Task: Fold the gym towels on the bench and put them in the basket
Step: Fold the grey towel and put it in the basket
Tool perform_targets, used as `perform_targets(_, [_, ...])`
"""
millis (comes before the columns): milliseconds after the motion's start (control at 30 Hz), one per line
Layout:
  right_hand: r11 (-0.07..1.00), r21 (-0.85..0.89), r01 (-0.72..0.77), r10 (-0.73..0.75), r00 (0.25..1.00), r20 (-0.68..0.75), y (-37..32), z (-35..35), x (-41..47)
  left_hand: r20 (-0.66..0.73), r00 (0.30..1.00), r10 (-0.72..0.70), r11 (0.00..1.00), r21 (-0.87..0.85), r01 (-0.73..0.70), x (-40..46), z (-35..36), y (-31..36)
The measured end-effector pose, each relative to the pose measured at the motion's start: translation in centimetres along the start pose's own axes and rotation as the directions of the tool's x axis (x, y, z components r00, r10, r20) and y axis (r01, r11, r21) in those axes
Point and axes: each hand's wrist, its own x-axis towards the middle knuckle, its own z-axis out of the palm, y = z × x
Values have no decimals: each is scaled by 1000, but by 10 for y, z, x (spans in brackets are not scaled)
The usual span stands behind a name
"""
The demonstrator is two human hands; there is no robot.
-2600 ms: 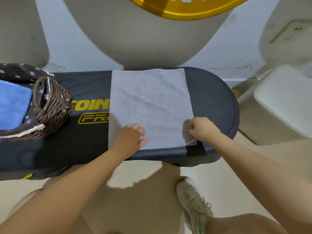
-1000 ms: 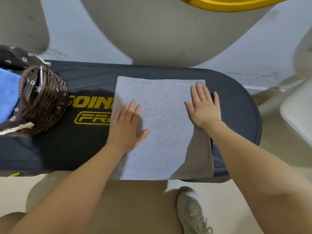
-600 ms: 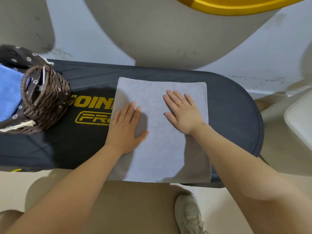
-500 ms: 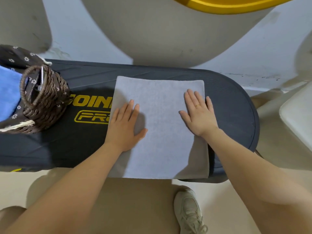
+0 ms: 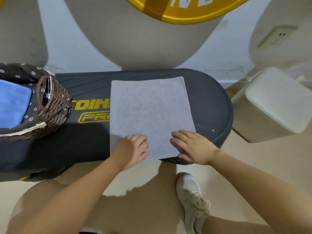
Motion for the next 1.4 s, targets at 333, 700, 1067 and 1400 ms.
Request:
perform_targets(333, [991,-6,-134,134,984,114,-5,-6,-12,300,950,90,977,159,-143,-39,1,-29])
perform_targets(700, [774,430,-465,469,877,105,7,-29,-14,51,959,-277,936,-210,282,-36,-31,-26])
perform_targets(1067, [281,845,-455,543,802,251,17,-51,-14,384,815,-435,737,-368,567,-23,-76,-30])
perform_targets(1400, [292,854,-431,720,687,101,51,-63,64,162,643,-749,282,-800,529,3,-69,-65])
